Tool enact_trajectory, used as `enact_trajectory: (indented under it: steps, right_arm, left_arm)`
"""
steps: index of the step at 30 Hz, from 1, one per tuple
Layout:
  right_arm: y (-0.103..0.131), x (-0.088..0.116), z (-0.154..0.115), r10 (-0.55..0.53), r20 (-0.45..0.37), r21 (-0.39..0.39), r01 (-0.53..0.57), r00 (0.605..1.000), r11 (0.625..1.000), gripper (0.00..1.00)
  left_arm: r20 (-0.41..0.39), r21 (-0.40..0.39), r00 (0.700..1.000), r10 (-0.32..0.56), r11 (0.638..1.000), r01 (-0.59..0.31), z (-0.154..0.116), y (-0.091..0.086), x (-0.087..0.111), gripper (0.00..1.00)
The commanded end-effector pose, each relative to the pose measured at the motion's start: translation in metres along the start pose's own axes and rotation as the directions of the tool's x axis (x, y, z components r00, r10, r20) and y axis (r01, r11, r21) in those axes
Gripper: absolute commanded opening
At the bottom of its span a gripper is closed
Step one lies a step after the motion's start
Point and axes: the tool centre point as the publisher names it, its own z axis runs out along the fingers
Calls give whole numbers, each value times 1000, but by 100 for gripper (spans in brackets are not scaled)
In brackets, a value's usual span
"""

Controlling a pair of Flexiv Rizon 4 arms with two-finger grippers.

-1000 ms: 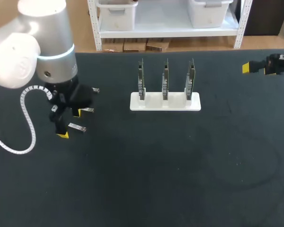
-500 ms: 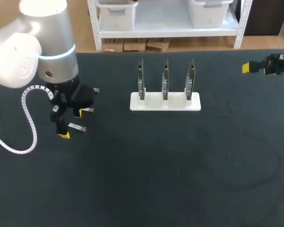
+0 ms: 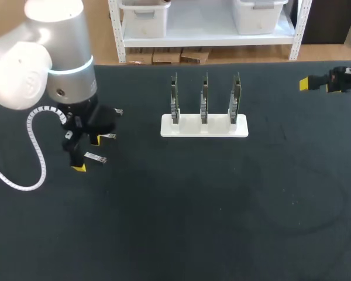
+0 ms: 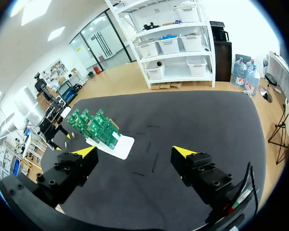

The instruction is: Pick up the optical module with the left hand, and insert it into the network port with the right hand.

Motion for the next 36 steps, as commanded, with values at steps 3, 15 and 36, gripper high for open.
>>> enact_trajectory:
  steps: [3,15,36]
  right_arm:
    - [1,0,-1,0,-1,3,0,1000,1000,100]
    - [1,0,-1,0,-1,3,0,1000,1000,100]
    - [1,0,-1,0,-1,3,0,1000,1000,100]
  left_arm:
    - [4,1,1000,-2,1000,2,1,-2,0,100]
    - [-4,-2,1000,-13,1000,13,3,1,2,100]
    - [-8,-15,1000,-17,1000,17,3,8,4,100]
